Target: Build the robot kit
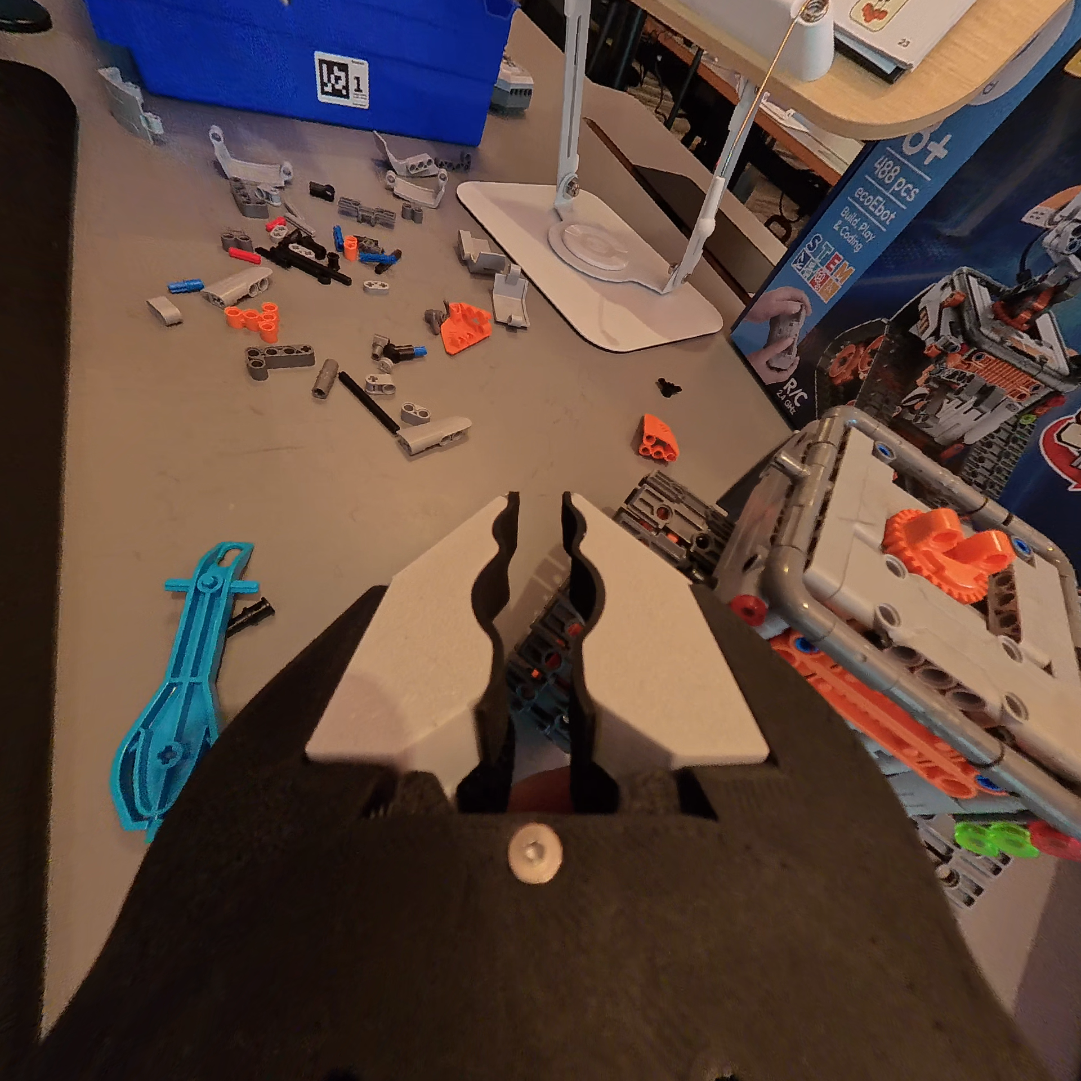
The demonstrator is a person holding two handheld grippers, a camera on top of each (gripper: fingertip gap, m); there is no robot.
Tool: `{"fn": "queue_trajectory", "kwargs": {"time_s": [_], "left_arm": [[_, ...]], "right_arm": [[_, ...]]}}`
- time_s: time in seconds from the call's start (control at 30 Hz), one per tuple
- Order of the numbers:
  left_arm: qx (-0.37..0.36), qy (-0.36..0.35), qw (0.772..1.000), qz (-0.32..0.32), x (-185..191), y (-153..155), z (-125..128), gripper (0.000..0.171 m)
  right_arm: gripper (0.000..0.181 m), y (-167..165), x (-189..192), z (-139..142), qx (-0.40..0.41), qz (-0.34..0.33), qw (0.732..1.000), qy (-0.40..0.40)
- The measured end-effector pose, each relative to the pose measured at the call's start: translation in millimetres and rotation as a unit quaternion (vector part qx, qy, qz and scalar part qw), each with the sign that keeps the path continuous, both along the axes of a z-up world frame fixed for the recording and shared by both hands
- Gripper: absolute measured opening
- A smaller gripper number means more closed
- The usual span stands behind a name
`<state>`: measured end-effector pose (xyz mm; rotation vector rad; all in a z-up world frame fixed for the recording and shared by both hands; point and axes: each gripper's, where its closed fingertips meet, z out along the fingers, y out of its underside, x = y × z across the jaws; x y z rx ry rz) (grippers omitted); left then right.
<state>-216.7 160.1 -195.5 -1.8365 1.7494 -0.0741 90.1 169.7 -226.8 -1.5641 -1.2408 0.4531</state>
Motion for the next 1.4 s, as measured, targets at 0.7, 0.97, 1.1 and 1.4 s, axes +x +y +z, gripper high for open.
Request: {"fn": "queue_trajectory", "kwargs": {"time_s": [0.7, 0.97, 1.1, 1.4], "left_arm": [[-0.026, 0.034, 0.958, 0.283, -202, 116, -57, 0.02], [-0.065, 0.033, 0.94, 0.334, -208, 134, -90, 0.018], [-0.074, 0.009, 0.931, 0.357, -211, 137, -92, 0.014], [-0.088, -0.014, 0.924, 0.371, -212, 132, -93, 0.007]], "right_arm": [[0.012, 0, 0, 1, 0.003, 0.0, 1.0, 0.0], [0.012, -4, 0, 6, 0.011, 0.007, 1.0, 0.005], [0.012, -6, -2, 7, 0.012, 0.011, 1.0, 0.005], [0.012, -7, -2, 9, 0.017, 0.011, 1.0, 0.006]]}}
